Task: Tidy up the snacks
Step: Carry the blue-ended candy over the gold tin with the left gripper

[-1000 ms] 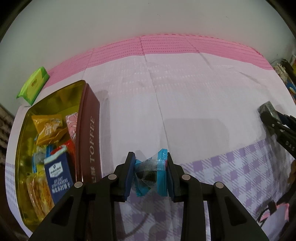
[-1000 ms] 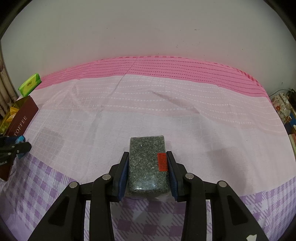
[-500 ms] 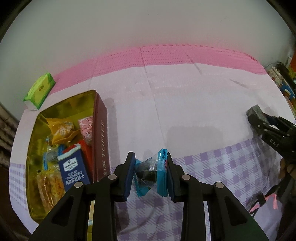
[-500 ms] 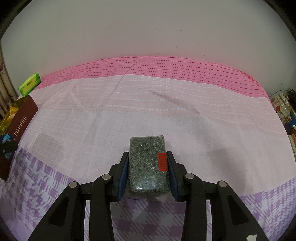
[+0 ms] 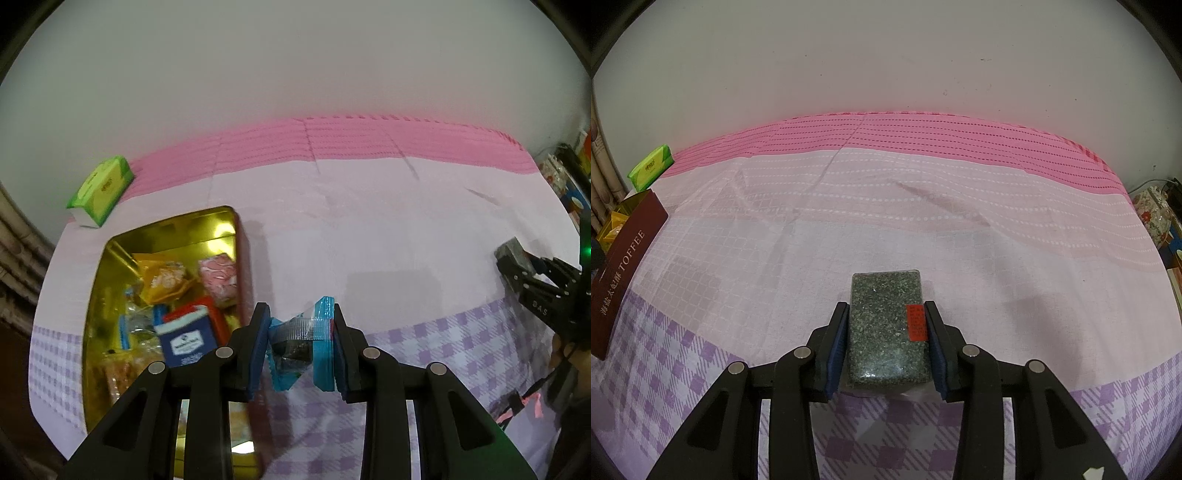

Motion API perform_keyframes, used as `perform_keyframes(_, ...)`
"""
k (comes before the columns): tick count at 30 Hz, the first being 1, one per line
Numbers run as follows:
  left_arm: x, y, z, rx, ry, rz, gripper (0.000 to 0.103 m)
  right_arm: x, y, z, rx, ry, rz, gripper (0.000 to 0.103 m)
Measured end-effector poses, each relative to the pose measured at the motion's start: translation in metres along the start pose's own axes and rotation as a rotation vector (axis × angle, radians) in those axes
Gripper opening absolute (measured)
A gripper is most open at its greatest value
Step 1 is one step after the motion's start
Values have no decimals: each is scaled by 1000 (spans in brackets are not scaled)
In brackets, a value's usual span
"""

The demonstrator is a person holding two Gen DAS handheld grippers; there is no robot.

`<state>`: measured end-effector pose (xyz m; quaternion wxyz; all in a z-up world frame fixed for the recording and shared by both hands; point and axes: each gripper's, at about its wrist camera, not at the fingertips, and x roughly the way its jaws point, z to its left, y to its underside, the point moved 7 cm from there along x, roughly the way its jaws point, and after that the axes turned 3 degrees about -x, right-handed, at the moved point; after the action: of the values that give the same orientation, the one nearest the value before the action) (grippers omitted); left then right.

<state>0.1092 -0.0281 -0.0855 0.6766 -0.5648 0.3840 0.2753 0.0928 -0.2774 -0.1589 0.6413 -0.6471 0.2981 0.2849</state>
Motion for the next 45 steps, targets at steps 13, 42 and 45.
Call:
perform_keyframes(13,3,6,52,-23,-74,14,32,0,0,0,1,1,0,38)
perform_keyframes(42,38,23,110,-104,-149,98,32,0,0,1,0,2,0,39)
perform_keyframes(45,39,23,110,-102,-150,96,32,0,0,1,0,2,0,39)
